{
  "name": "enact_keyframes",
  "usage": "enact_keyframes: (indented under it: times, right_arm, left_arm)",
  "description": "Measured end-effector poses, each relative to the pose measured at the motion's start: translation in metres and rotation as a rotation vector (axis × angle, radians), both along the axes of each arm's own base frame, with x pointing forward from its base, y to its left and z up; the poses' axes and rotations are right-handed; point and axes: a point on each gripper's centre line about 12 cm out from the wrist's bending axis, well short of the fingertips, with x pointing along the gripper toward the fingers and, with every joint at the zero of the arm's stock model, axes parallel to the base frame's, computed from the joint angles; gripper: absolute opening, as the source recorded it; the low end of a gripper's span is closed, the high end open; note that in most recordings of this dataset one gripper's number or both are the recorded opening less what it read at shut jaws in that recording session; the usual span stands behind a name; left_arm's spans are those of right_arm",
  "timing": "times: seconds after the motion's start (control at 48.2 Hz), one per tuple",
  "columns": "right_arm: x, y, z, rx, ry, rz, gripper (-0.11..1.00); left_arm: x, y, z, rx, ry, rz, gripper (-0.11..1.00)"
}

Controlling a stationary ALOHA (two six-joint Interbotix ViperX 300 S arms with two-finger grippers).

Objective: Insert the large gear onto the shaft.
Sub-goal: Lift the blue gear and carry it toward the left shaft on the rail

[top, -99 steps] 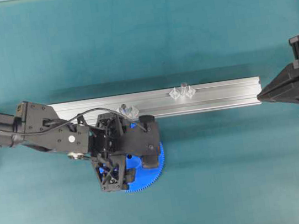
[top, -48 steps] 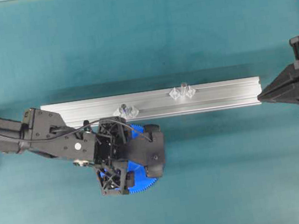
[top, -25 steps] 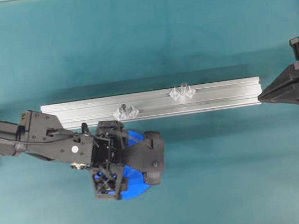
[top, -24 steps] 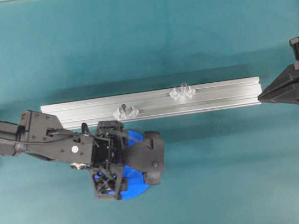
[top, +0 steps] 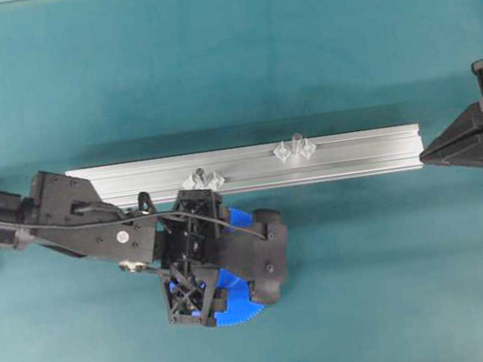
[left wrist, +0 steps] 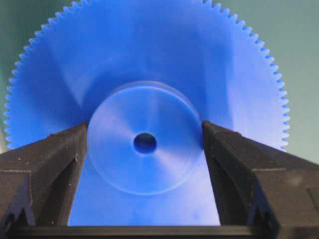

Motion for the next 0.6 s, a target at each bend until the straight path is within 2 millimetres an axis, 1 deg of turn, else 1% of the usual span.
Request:
enact_keyframes:
  times: [0.145, 0.249, 0.415, 0.519, 0.602]
  right_arm:
    - [-0.002, 0.000, 0.001, 0.000, -0.011, 0.000, 0.11]
    - [-0.004, 0.000, 0.003, 0.001, -0.025, 0.002, 0.11]
    - [-0.006, 0.000, 0.004, 0.001, -0.034, 0.000, 0.11]
    - [-0.008, 0.000, 0.003, 0.001, -0.035, 0.000, 0.11]
    - [-0.008, 0.000, 0.003, 0.003, -0.037, 0.001, 0.11]
  left_arm:
    - [0.009, 0.011, 0.021, 0.022, -0.059, -0.027, 0.78]
    - [0.019, 0.029, 0.037, 0.041, -0.105, -0.023, 0.78]
    - [0.032, 0.063, 0.056, 0.073, -0.164, 0.006, 0.78]
    - [0.039, 0.076, 0.068, 0.101, -0.199, -0.001, 0.78]
    - [0.045, 0.084, 0.073, 0.124, -0.216, -0.016, 0.78]
